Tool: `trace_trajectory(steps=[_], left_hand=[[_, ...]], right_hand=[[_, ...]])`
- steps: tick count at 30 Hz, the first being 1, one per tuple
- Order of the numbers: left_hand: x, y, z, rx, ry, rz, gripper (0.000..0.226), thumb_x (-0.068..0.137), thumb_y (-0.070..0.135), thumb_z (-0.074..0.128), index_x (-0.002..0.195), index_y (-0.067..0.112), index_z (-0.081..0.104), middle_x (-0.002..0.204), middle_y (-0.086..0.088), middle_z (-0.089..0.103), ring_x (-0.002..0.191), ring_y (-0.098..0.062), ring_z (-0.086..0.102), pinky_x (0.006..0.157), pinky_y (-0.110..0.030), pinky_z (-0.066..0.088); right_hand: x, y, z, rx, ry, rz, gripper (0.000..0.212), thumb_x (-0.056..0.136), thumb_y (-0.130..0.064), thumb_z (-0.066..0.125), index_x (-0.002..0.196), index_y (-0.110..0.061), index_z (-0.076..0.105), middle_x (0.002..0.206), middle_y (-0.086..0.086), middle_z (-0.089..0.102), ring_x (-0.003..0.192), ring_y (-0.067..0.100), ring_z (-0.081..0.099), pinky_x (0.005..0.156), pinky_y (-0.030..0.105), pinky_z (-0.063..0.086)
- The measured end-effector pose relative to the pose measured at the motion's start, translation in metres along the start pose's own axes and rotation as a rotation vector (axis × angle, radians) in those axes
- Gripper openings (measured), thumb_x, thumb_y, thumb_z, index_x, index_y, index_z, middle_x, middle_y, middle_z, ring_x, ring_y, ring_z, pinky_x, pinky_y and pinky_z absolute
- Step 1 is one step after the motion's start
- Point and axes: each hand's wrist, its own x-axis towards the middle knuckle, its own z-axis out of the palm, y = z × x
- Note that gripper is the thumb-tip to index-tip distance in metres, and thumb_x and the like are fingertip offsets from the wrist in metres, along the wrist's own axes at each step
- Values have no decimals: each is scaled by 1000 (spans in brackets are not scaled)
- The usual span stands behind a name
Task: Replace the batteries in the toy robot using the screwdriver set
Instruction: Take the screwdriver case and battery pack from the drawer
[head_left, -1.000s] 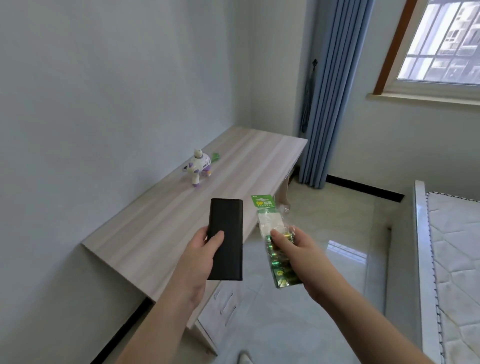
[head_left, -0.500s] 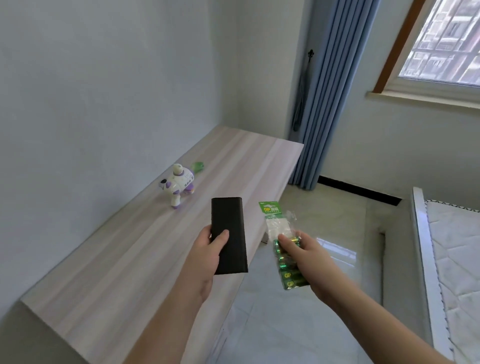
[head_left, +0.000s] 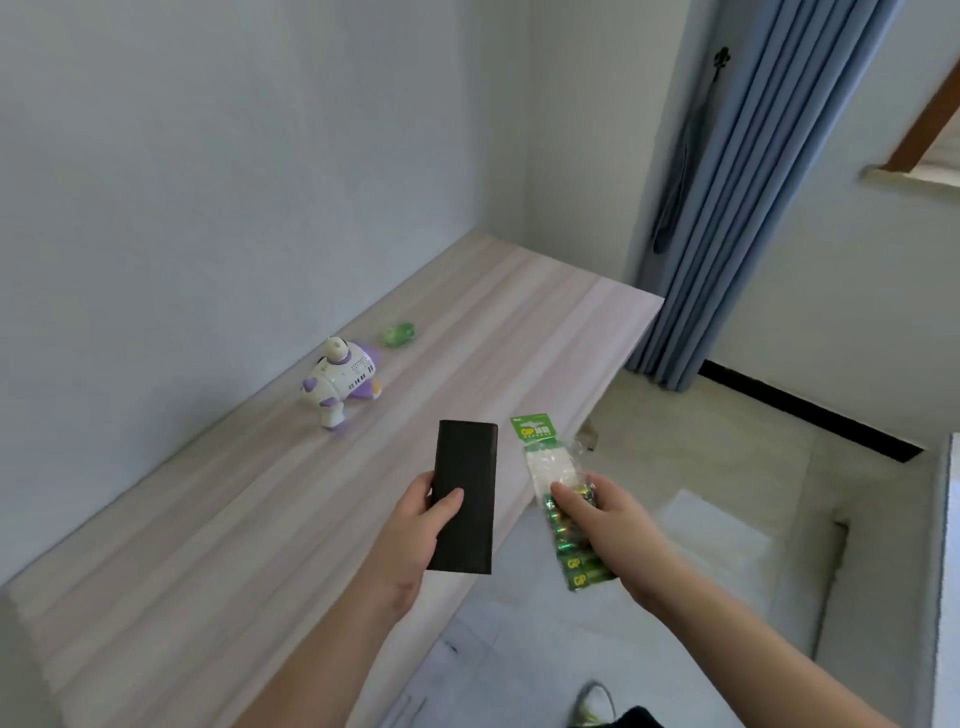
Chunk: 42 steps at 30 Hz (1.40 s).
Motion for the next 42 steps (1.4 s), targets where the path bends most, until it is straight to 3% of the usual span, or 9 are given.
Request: trace_trajectory(steps=[6,13,16,20,30,35,38,42], left_hand=[[21,-8,15,-159,195,-41,23,94,19,60,116,18,63,106,-4,73,97,-21,69,76,-32,52],[26,-37,-15,-340,399,-95,25,93,13,61,118,17,61,105,-4,72,89,-17,69,71,-29,51],[34,-47,-36,-433,406,-110,23,96,15,57,118,17,60,108,-5,71,94,-20,67,74,-32,51],[56,-63,-60,-471,410,-122,26,97,16,56,123,17,57,112,-6,69,100,-22,66,79,-34,51],[107,-91,-78,-427,347,-278,36,97,15,57,131,21,45,119,-4,64,106,-21,63,82,-32,52],[136,-94,-82,-351,342,-279,41,97,11,56,135,17,43,122,-4,63,104,-19,62,80,-27,50],[151,-94,-78,-355,419,-297,44,97,10,56,137,17,41,123,-4,62,107,-21,62,81,-28,50],[162,-93,-67,-421,504,-303,39,97,7,55,132,19,43,113,1,63,97,-15,62,77,-28,51]], right_hand=[[63,-9,-25,-39,-132,12,15,93,-39,58,100,-27,63,80,0,65,68,16,63,68,35,54],[126,-9,24,-100,-319,60,19,93,-40,58,105,-25,61,88,5,69,78,22,68,79,43,57],[148,-8,55,-166,-333,65,17,94,-37,57,104,-24,60,93,7,69,83,24,69,81,44,58],[178,-10,90,-259,-357,98,18,97,-27,53,112,-17,55,95,9,65,80,23,66,68,34,57],[245,13,123,-518,-301,127,43,98,-21,53,136,-11,37,102,7,59,85,24,63,64,33,52],[282,21,126,-670,-337,98,45,94,-24,62,129,-6,41,108,9,59,90,27,63,71,37,53],[305,23,124,-770,-396,74,41,91,-30,65,121,-8,47,101,8,62,84,25,64,71,38,55],[326,23,120,-870,-432,39,36,90,-34,66,115,-13,50,97,5,63,84,24,64,74,40,57]])
